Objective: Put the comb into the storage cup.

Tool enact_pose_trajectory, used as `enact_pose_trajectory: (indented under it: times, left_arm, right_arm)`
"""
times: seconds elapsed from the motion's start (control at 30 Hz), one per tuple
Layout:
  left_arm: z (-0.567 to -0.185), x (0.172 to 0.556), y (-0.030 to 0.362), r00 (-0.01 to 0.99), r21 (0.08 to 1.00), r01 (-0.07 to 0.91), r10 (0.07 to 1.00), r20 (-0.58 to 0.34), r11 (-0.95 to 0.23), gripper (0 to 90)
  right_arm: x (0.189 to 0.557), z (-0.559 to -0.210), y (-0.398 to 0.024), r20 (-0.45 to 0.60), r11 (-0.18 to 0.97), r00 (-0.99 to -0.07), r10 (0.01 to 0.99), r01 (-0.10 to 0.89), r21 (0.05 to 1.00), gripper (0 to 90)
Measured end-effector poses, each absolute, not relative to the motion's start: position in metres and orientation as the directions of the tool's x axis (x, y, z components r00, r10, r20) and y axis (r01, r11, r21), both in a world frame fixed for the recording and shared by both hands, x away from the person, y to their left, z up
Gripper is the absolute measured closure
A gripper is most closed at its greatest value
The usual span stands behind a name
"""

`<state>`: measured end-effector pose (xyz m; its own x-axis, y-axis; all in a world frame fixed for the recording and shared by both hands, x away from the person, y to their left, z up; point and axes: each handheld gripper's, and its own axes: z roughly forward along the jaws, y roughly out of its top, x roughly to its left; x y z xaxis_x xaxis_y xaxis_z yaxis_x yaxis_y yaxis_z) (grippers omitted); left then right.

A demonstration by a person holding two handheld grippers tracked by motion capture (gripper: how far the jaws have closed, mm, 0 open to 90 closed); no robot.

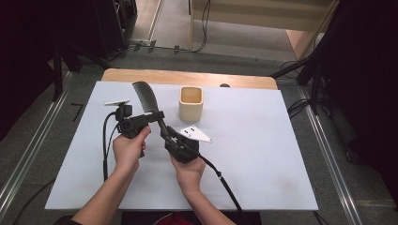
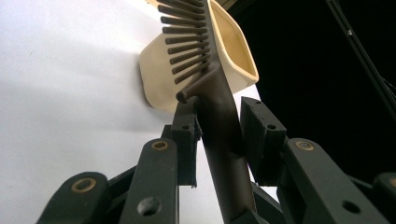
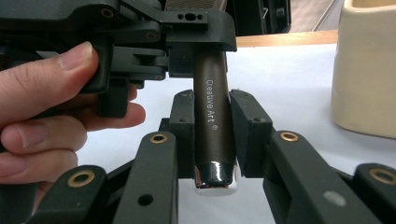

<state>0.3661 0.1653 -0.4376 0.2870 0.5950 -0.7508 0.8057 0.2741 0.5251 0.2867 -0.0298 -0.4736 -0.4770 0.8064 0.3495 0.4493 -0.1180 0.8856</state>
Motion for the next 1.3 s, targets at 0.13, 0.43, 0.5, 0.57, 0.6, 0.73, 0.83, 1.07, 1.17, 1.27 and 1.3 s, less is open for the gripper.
enact_pose_trajectory:
  times: [0.13,0.43,0.5,0.57,0.6,0.73,0.83,1.07,1.17,1.27,1.3]
  left_arm:
    - [-0.438,0.366,0.167,0.285,0.519,0.810,0.588,-0.756,0.274,69.9]
    - [-0.439,0.367,0.172,0.267,0.494,0.814,0.558,-0.786,0.306,73.2]
    - [-0.439,0.367,0.174,0.264,0.493,0.813,0.558,-0.787,0.310,73.2]
    - [-0.438,0.367,0.174,0.263,0.491,0.814,0.557,-0.788,0.310,73.3]
    - [-0.438,0.367,0.175,0.263,0.490,0.815,0.555,-0.789,0.310,73.2]
    - [-0.437,0.368,0.176,0.268,0.499,0.810,0.561,-0.783,0.309,73.2]
    - [-0.436,0.368,0.177,0.277,0.513,0.806,0.578,-0.768,0.295,73.2]
    - [-0.432,0.368,0.177,0.308,0.556,0.791,0.622,-0.720,0.253,73.2]
    - [-0.432,0.369,0.177,0.317,0.561,0.794,0.627,-0.712,0.236,73.2]
    - [-0.432,0.370,0.177,0.318,0.560,0.796,0.629,-0.709,0.229,73.2]
    - [-0.432,0.370,0.177,0.320,0.563,0.795,0.631,-0.706,0.227,73.1]
  right_arm:
    - [0.287,-0.473,-0.029,0.347,-0.109,-0.483,0.804,0.454,0.884,69.7]
    - [0.288,-0.468,-0.030,0.350,-0.107,-0.491,0.798,0.455,0.884,60.0]
    - [0.287,-0.463,-0.032,0.357,-0.108,-0.498,0.790,0.462,0.881,58.7]
    - [0.289,-0.459,-0.033,0.352,-0.081,-0.506,0.787,0.482,0.873,53.8]
    - [0.289,-0.457,-0.034,0.351,-0.067,-0.509,0.786,0.493,0.867,51.4]
    - [0.293,-0.455,-0.035,0.353,-0.024,-0.527,0.773,0.532,0.846,45.3]
    - [0.295,-0.454,-0.038,0.348,0.007,-0.544,0.764,0.546,0.838,40.4]
    - [0.297,-0.452,-0.045,0.333,0.093,-0.597,0.730,0.569,0.817,34.3]
    - [0.298,-0.452,-0.047,0.338,0.122,-0.615,0.712,0.583,0.803,33.8]
    - [0.299,-0.451,-0.049,0.349,0.135,-0.622,0.701,0.596,0.792,32.2]
    - [0.299,-0.452,-0.050,0.351,0.148,-0.635,0.689,0.597,0.788,30.4]
